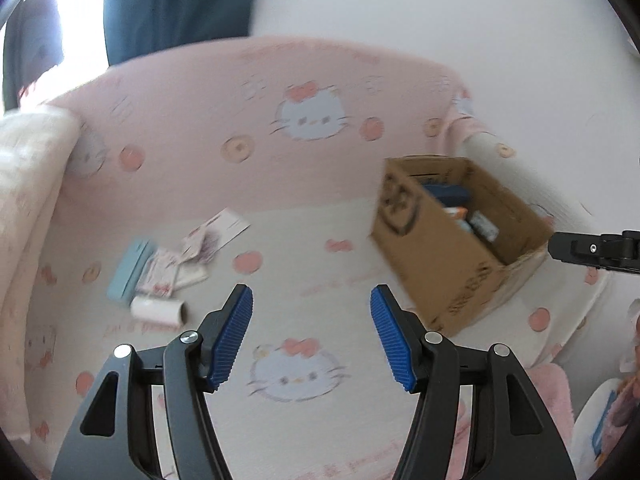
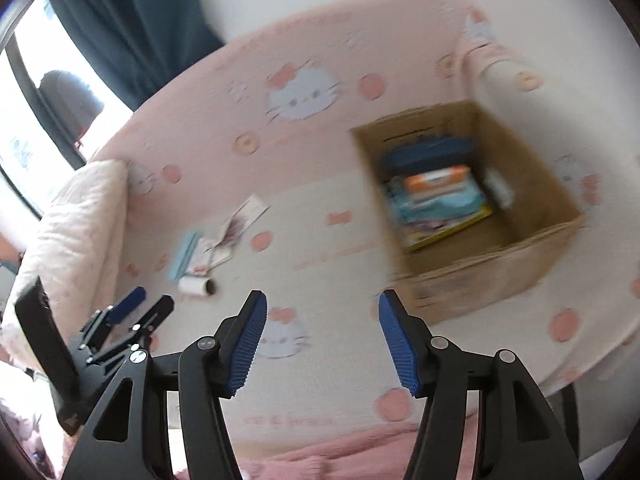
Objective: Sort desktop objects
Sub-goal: 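Withdraw the right gripper and reach toward the white paper roll tube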
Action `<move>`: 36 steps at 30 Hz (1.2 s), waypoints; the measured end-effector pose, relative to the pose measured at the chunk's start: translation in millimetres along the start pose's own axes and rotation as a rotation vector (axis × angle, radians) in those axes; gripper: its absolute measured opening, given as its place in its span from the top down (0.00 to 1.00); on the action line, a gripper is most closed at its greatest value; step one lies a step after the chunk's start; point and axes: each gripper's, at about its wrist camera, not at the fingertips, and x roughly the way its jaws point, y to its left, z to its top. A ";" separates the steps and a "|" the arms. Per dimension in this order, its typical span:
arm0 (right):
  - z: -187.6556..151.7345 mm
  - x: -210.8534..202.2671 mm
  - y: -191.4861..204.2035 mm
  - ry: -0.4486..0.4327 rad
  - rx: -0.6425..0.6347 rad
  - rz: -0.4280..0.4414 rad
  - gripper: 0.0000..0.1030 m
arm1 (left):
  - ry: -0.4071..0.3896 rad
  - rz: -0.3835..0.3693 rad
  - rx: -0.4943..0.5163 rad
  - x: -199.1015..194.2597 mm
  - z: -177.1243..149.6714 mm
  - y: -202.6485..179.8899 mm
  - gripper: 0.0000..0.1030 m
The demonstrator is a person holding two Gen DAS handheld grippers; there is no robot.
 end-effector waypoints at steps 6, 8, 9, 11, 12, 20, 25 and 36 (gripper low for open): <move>-7.9 44.8 44.4 0.077 -0.040 0.031 0.46 | 0.028 0.026 -0.132 9.7 -12.6 65.4 0.36; -10.7 60.1 54.1 0.098 -0.041 0.039 0.46 | 0.038 0.029 -0.180 15.1 -16.7 85.7 0.36; -11.9 69.4 58.9 0.112 -0.040 0.044 0.46 | 0.049 0.026 -0.212 19.2 -19.7 97.1 0.36; -14.6 87.8 68.7 0.140 -0.039 0.053 0.46 | 0.073 0.019 -0.273 28.3 -26.7 118.8 0.36; -15.6 97.0 73.5 0.153 -0.038 0.057 0.46 | 0.085 0.016 -0.295 32.9 -30.5 128.0 0.36; -21.7 166.7 109.9 0.204 0.010 0.099 0.46 | 0.182 -0.008 -0.356 68.7 -53.3 187.9 0.36; -32.1 205.3 131.5 0.226 0.095 0.145 0.46 | 0.184 0.006 -0.322 75.3 -57.4 215.1 0.36; -45.1 261.8 169.6 0.252 0.048 0.143 0.46 | 0.244 -0.044 -0.502 124.1 -80.6 273.9 0.36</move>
